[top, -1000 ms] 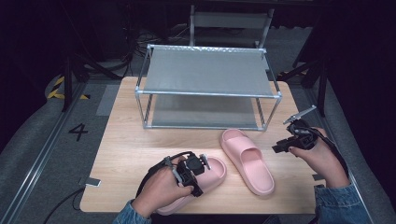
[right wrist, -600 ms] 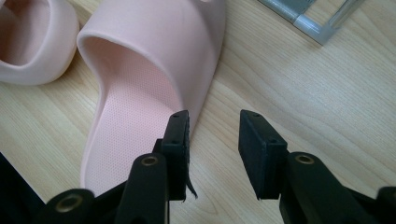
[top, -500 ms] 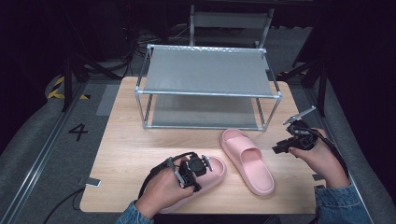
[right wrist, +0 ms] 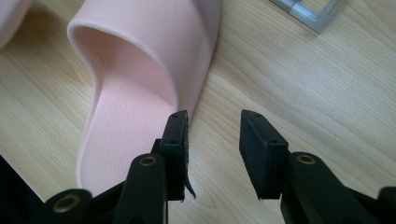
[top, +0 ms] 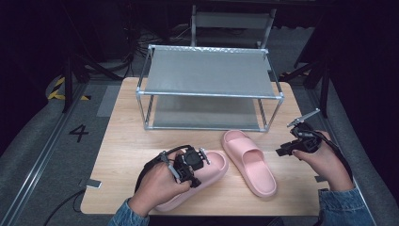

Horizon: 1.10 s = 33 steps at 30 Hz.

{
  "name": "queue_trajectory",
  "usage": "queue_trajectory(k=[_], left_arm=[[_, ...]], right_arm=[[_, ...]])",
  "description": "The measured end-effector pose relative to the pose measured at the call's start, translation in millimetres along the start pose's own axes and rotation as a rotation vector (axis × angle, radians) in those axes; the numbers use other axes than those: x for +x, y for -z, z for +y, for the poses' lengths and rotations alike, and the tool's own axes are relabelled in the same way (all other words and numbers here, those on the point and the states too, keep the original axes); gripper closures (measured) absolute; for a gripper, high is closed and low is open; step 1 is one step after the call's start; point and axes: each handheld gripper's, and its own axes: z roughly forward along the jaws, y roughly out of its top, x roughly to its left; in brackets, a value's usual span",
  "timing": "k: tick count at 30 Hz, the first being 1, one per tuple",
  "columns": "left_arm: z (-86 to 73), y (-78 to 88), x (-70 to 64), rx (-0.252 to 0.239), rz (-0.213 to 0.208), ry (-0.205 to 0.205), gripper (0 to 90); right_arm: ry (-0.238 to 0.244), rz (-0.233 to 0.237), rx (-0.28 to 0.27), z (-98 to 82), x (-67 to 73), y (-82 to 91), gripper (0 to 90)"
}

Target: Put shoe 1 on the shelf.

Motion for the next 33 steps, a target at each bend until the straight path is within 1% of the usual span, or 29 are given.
queue_trajectory(k=[3,6,10,11,16,17,22,24,28,31,33], left_arm=[[1.6,7.4,0.8,-0.007,0.002,-0.001,81.9],[4.1,14.7,-0.2,0.009,0.001,-0.016,81.5],[7.4,24.9,-0.2,0.004,-0.022,-0.028,80.9],[7.4,24.9,-0.2,0.004,-0.022,-0.028,80.9],[10.0,34.9,2.2,-0.007,-0.007,-0.02,81.1],[10.6,36.9,2.7,-0.015,-0.004,-0.021,81.1],[15.2,49.5,3.8,-0.022,0.003,-0.02,81.2],[17.3,54.7,4.3,-0.017,0.006,-0.023,81.0],[20.6,64.2,6.5,-0.018,-0.002,-0.02,80.6],[22.9,69.7,8.6,-0.027,0.014,-0.01,80.9],[25.3,73.8,10.1,-0.03,0.023,-0.008,81.0]], right_arm=[[-0.009,-0.004,0.0,-3.3,-1.5,1.0,64.0],[-0.017,-0.004,-0.003,-5.3,-2.9,2.9,64.0],[-0.023,-0.011,-0.004,-6.7,-4.3,3.1,63.4],[-0.023,-0.011,-0.004,-6.7,-4.3,3.1,63.4],[-0.023,-0.012,0.0,-6.7,-3.8,1.4,63.0],[-0.023,-0.012,0.0,-6.6,-3.7,1.3,62.9],[-0.014,-0.017,0.004,-7.3,-3.6,-1.0,63.2],[-0.008,-0.015,0.011,-7.6,-3.4,-3.4,63.4],[-0.001,-0.014,0.024,-8.8,-3.2,-6.3,62.8],[-0.012,-0.011,0.024,-10.5,-3.1,-7.3,62.2],[-0.009,-0.013,0.025,-11.5,-3.0,-7.7,62.2]])
